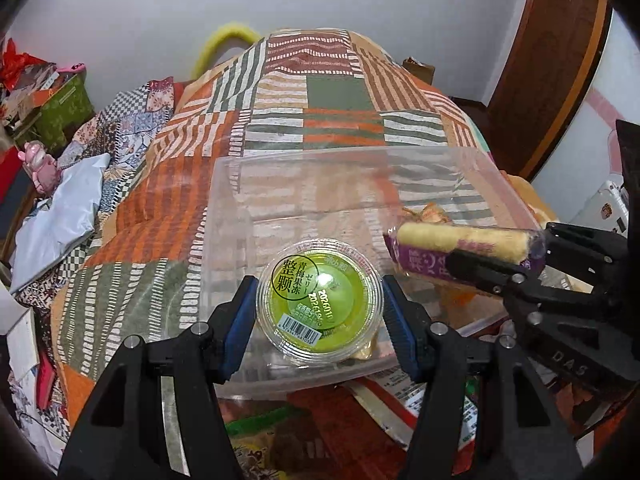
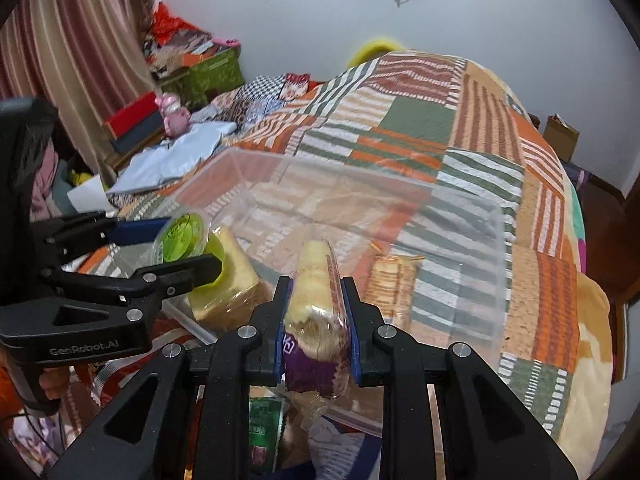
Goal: Organize snacks
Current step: 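Place jelly cup in the box with left tool while right tool places the roll, then grasp the green-topped cookie bag with left tool while right tool grasps the blue-white chip bag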
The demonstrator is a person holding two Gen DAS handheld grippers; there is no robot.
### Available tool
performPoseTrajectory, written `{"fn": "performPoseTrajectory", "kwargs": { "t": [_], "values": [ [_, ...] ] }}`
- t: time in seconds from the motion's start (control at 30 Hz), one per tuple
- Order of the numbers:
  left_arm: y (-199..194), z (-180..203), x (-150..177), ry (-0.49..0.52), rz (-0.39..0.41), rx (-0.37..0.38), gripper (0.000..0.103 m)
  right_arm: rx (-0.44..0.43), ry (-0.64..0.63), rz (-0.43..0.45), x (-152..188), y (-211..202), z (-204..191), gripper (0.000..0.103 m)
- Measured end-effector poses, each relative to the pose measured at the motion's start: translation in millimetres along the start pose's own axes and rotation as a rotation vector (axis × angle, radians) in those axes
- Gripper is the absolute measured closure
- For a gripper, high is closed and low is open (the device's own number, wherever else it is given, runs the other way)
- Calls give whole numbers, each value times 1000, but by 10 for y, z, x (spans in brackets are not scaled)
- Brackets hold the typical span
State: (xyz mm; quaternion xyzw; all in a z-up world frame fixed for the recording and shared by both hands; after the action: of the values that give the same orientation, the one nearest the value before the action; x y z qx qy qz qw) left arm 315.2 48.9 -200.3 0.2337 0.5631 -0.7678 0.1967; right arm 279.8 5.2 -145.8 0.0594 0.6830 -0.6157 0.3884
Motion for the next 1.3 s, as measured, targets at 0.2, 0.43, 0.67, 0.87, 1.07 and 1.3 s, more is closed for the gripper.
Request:
{"fn": "performPoseTrajectory", "kwargs": {
  "t": [0.2, 0.43, 0.67, 0.87, 1.07, 1.3],
  "values": [
    [-46, -30, 29, -17, -1, -19, 43, 9, -31, -10, 9, -8, -24, 81],
    [-218, 0, 56, -1, 29, -38, 42, 56, -52, 23, 14, -158, 5, 62],
    [-570, 160, 47, 34, 97, -41, 34, 70, -29, 83, -8, -482, 51, 62],
    [-884, 245, 103, 50, 156, -54, 23, 107, -6, 149, 30, -829, 133, 54],
    [-1037, 201, 288, 46, 164, -73, 20, 135, 39, 182, 179, -1049, 260, 52],
    [-997, -75, 589, -17, 141, -107, 20, 177, 86, 165, 433, -1086, 464, 52]
  ]
}}
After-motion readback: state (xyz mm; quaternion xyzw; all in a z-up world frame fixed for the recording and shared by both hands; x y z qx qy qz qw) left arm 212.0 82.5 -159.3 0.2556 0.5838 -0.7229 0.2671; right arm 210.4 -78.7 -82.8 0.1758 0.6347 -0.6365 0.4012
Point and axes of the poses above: each gripper's, at about its wrist camera, not at the fingertips, and y roughly the way its jaws point, z to its right, x to its underside, the point moved 9 cm from there along y, roughly the way its jaws point, and after that the axes turned 14 degrees about x, right-handed, at the moved point
